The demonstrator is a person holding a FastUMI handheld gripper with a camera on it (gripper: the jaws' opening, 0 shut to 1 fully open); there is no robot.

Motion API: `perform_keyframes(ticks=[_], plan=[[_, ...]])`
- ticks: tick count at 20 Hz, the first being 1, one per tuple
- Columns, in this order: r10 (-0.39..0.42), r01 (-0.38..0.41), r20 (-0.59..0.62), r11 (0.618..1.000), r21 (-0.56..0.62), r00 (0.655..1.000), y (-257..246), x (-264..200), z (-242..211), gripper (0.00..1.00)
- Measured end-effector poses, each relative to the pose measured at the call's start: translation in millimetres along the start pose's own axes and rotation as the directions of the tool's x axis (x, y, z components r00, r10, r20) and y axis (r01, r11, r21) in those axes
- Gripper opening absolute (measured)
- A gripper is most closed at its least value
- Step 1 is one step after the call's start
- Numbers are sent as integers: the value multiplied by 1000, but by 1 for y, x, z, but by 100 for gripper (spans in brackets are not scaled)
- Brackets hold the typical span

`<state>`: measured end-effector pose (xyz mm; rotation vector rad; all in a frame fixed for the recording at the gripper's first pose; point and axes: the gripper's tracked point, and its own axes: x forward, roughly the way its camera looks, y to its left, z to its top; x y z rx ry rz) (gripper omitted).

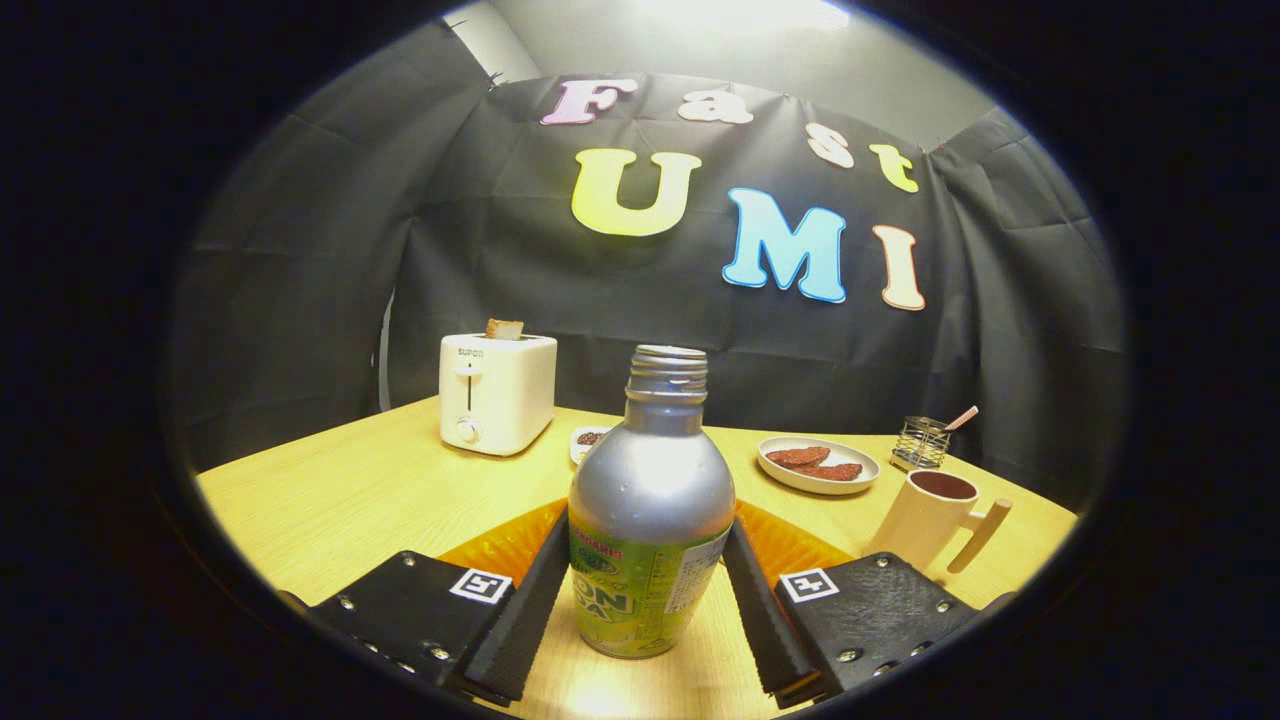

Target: Take the bottle from table, then pour the juice into the cup, finally place the bottle on the coaster

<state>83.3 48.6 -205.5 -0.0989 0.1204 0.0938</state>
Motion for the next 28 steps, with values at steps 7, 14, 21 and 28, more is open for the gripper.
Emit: perform_keyframes(ticks=[7,14,21,28], plan=[[-21,16,41,994,105,999,-16,-7,24,79],[-44,-12,116,898,440,992,-63,2,51,78],[-119,38,80,755,654,990,-114,20,36,77],[-68,-77,127,496,865,990,-125,43,38,77]])
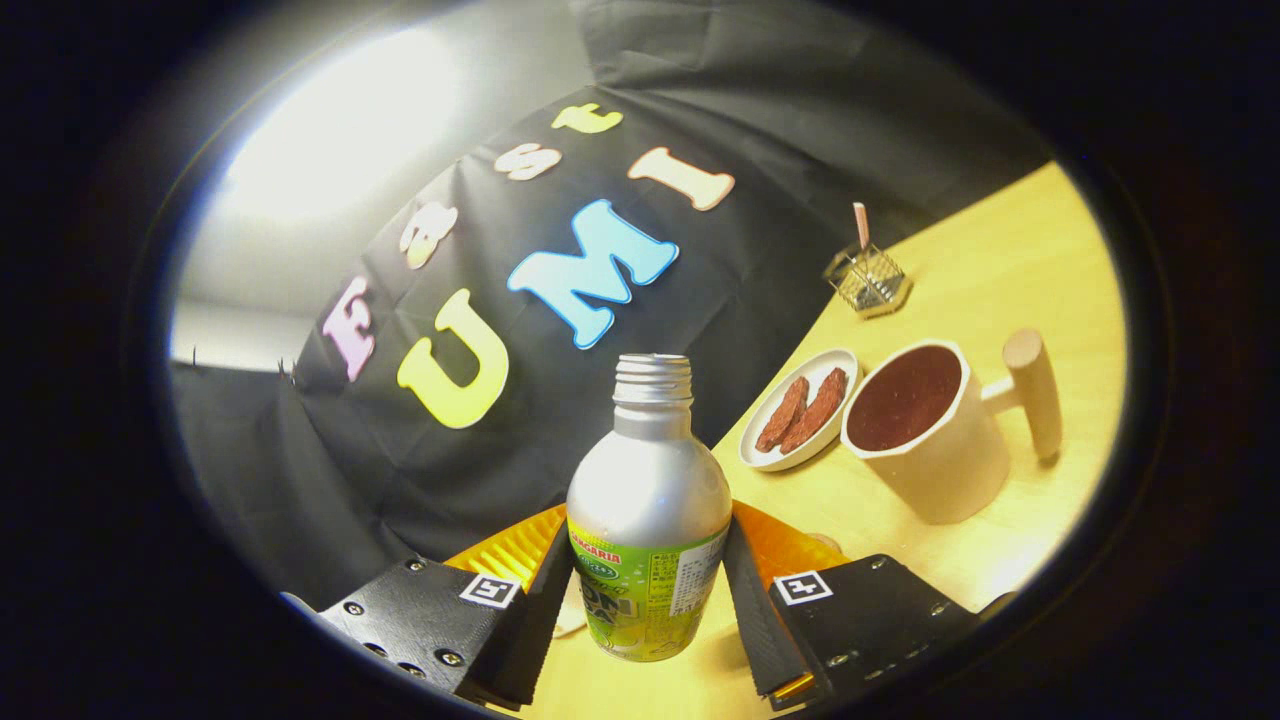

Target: Take the bottle from table, then pour the juice into the cup, finally place the bottle on the coaster

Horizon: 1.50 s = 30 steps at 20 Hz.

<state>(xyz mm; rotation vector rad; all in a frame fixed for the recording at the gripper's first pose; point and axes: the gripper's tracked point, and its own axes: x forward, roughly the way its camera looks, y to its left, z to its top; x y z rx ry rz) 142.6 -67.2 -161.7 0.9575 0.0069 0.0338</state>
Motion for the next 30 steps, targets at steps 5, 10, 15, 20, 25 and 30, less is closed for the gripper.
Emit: perform_keyframes(ticks=[5,10,15,20,25,30], plan=[[6,-6,0,989,145,1000,-10,6,1,77],[34,-35,10,968,250,999,-7,5,-2,77],[75,-93,61,912,400,995,-3,4,6,77],[73,-109,95,881,460,993,0,5,11,77],[78,-133,122,826,548,989,4,9,12,77],[73,-152,153,786,599,985,7,11,17,77]])
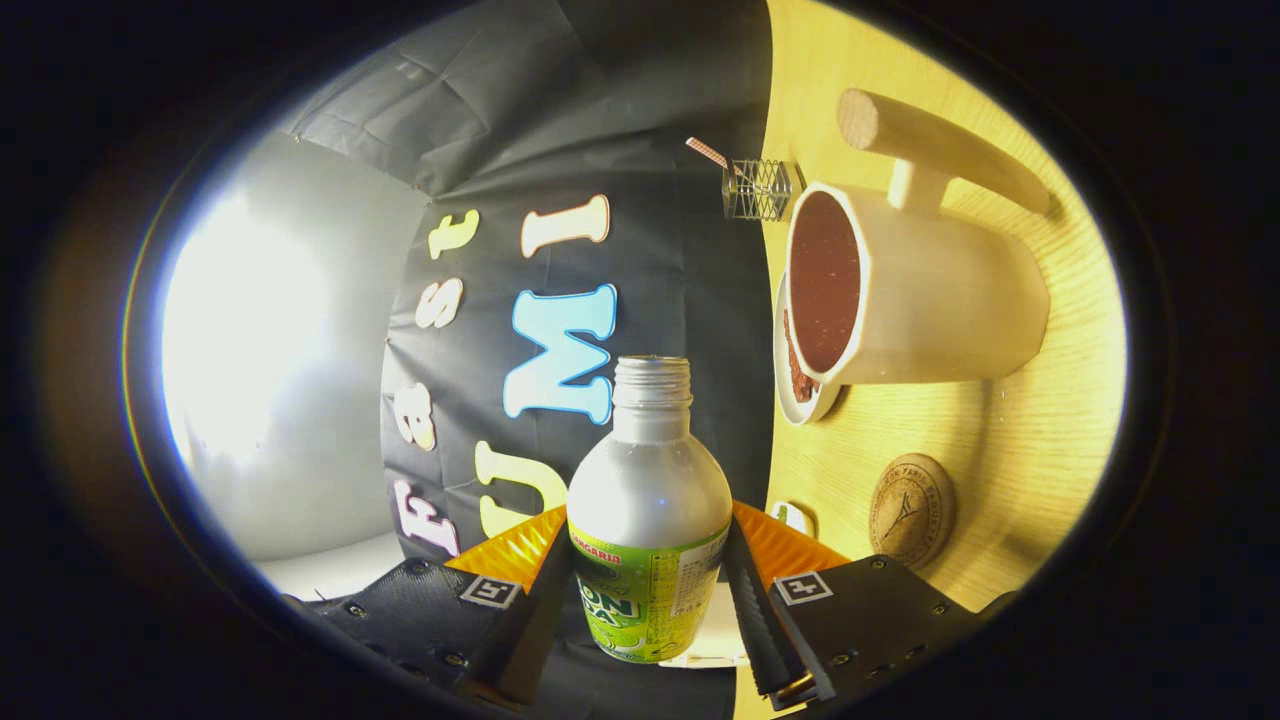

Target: Take the bottle from table, then pour the juice into the cup, finally place the bottle on the coaster

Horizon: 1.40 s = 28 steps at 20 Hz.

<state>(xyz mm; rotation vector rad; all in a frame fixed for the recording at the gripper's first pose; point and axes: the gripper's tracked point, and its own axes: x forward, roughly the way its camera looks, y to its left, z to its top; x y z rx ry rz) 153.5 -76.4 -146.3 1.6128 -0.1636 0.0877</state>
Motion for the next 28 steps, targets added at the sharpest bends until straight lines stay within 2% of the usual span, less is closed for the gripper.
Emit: perform_keyframes(ticks=[7,14,28], plan=[[32,-37,43,993,112,999,12,6,2,77],[33,-43,60,985,169,998,13,9,2,77],[37,-52,78,979,195,996,14,5,5,77]])
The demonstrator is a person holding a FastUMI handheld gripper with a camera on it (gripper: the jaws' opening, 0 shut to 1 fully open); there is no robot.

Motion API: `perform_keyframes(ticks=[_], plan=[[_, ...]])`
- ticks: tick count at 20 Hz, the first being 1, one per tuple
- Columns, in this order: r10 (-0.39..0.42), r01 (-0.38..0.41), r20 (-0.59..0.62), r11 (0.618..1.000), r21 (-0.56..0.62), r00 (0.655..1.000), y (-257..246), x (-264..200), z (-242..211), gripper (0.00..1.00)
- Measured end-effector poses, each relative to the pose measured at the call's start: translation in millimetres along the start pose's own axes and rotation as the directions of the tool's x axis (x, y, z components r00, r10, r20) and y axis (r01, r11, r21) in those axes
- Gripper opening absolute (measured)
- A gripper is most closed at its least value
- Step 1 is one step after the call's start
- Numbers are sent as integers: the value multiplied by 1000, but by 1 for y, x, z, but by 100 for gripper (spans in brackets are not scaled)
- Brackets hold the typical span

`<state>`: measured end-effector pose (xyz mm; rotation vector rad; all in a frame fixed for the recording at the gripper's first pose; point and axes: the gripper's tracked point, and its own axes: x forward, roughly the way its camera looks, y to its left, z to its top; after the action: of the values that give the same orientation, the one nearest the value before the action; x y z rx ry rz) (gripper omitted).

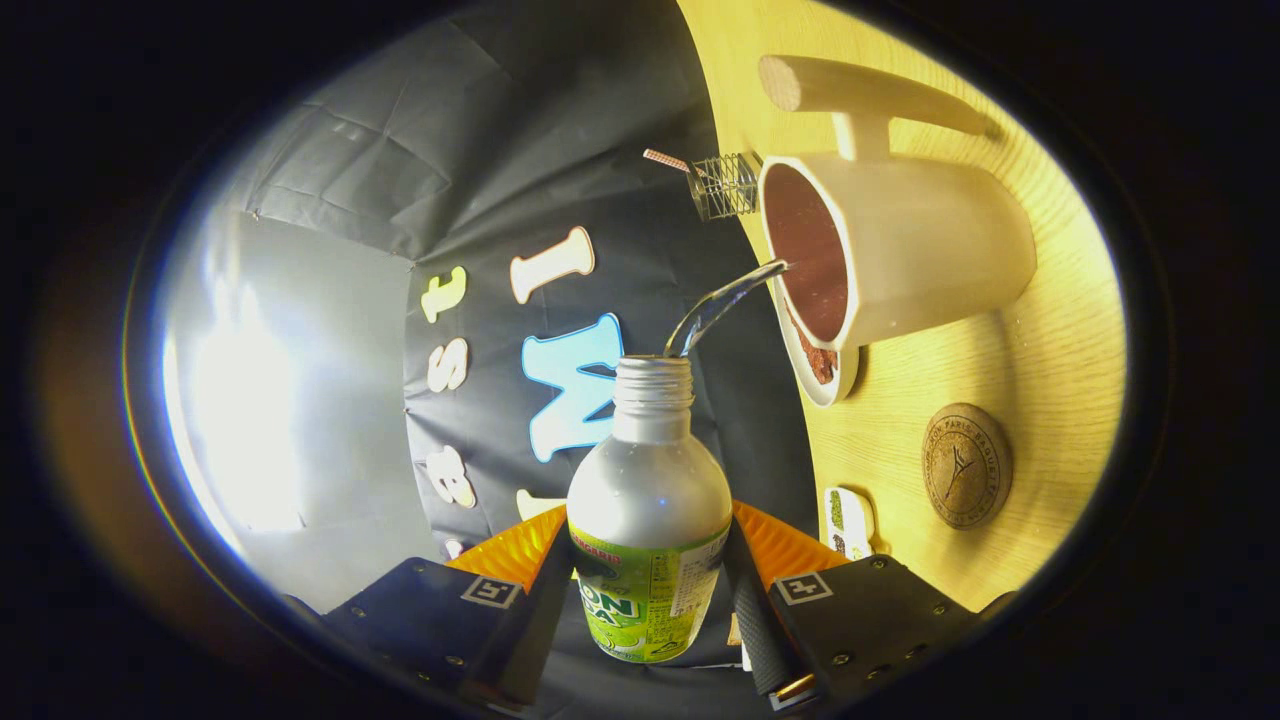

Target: Take the bottle from table, then pour the juice into the cup, finally place the bottle on the coaster

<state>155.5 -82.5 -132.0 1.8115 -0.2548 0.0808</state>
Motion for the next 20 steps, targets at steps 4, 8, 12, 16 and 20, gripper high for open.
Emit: perform_keyframes(ticks=[4,8,12,16,20], plan=[[4,-4,11,1000,19,1000,1,0,1,77],[11,-12,15,999,34,1000,3,2,1,77],[20,-21,30,999,39,999,4,-1,5,77],[22,-24,42,998,58,999,7,3,8,77],[28,-32,53,997,65,998,10,0,8,77]])
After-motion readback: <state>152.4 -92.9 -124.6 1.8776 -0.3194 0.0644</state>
